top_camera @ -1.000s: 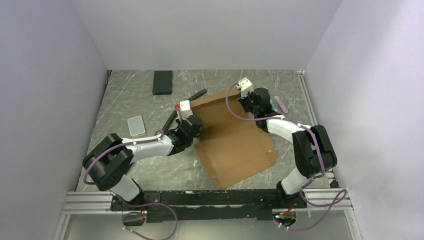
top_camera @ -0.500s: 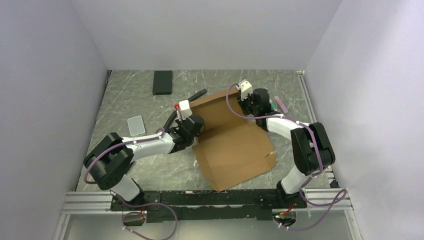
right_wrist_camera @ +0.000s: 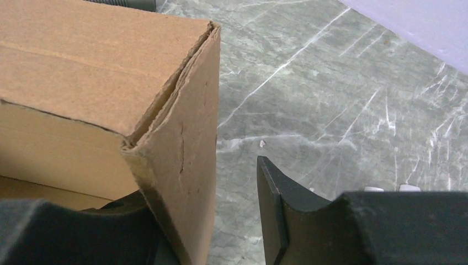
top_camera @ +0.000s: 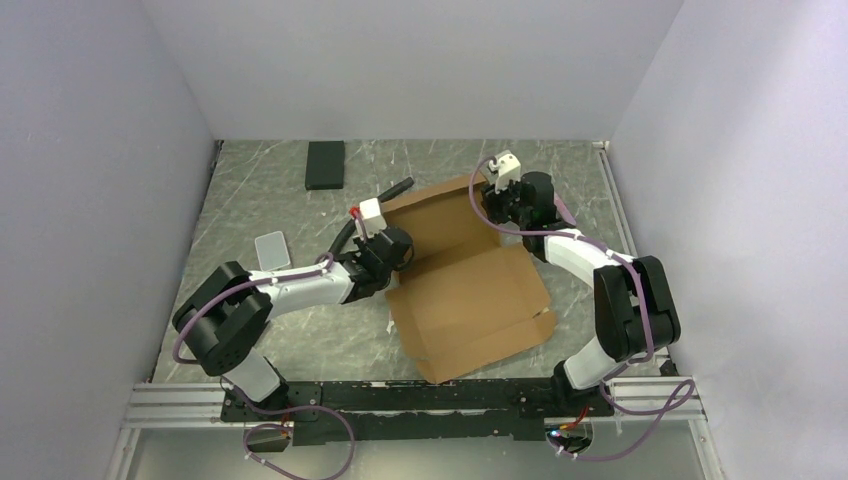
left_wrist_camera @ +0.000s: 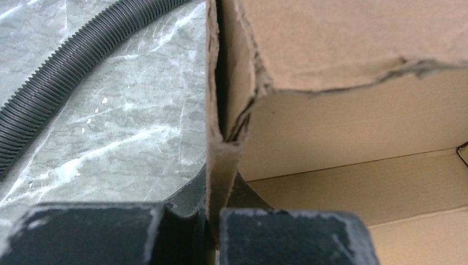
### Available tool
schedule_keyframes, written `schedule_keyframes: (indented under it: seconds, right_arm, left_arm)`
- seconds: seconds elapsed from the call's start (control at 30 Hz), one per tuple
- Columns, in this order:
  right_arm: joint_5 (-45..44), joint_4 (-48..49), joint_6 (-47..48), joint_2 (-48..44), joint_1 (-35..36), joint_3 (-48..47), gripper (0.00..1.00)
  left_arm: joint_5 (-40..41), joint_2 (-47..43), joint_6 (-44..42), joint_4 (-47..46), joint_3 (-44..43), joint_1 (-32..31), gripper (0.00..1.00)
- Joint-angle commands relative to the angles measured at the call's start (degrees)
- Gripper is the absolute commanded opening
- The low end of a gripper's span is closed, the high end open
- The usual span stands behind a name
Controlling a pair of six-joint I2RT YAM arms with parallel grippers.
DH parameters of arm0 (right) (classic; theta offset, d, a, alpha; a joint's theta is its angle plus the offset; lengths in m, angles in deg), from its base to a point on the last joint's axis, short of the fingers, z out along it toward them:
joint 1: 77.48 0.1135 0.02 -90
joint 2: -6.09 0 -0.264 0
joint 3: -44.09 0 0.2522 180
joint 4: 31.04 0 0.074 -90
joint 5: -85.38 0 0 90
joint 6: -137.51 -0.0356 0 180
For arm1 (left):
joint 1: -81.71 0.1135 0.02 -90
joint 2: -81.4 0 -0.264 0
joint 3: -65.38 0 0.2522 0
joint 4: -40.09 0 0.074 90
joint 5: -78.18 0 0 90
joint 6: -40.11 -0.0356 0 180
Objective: Fold the paper box
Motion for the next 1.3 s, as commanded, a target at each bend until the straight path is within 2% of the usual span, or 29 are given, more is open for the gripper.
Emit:
schedule_keyframes:
  seconds: [0.0,0.23,0.3,0.37,0.4,0.43,0.53,0.67,0.73,0.83,0.9,1.27]
  right_arm:
    - [-0.4,2.7,-1.8,-0.4,0.0,-1.9,0.42]
    - [-2.8,3.4,-2.8,-1.5,0.0,-2.0,0.42]
    - [-4.7,4.1,-2.5,-1.7,0.3,-1.7,0.38]
    - [-8.6,4.5,-1.4,-1.7,0.9,-1.4,0.21]
    - [-10.8,4.8,-0.9,-1.6,1.1,-1.5,0.09]
    - [-13.7,5.2,-0.2,-1.4,1.6,-1.3,0.00]
    - [-18.0,4.4,1.2,0.4,2.8,-2.5,0.00]
    - [-18.7,2.8,0.8,2.3,2.9,-3.7,0.00]
    - [-15.9,1.1,-0.6,2.7,2.7,-4.7,0.00]
    - [-9.8,-0.8,-0.5,1.6,2.7,-5.0,0.27]
    - [-7.0,-2.5,-0.1,0.7,2.4,-5.3,0.39]
    - [6.9,-10.9,3.5,-7.5,-0.5,-6.0,0.74]
  left_arm:
    - [-0.3,-0.1,2.0,-0.6,-2.4,-0.3,0.00]
    - [-0.9,0.9,2.9,0.5,-3.4,-0.3,0.00]
    - [-1.1,1.2,3.2,0.5,-3.9,-0.3,0.00]
    - [-1.3,1.4,3.8,2.4,-4.5,-0.3,0.00]
    - [-1.5,1.5,4.0,2.9,-4.8,-0.3,0.00]
    - [-1.6,1.5,4.3,3.5,-5.1,-0.3,0.00]
    - [-2.1,1.3,4.7,3.9,-5.5,-0.3,0.00]
    - [-1.9,0.6,5.2,4.4,-5.4,-0.5,0.00]
    - [-1.5,0.5,5.3,4.5,-5.2,-0.4,0.00]
    - [-0.6,0.7,5.6,5.4,-5.3,-0.4,0.00]
    - [0.2,1.1,5.9,6.0,-5.5,-0.4,0.00]
    - [0.5,2.2,7.9,7.6,-6.1,1.0,0.00]
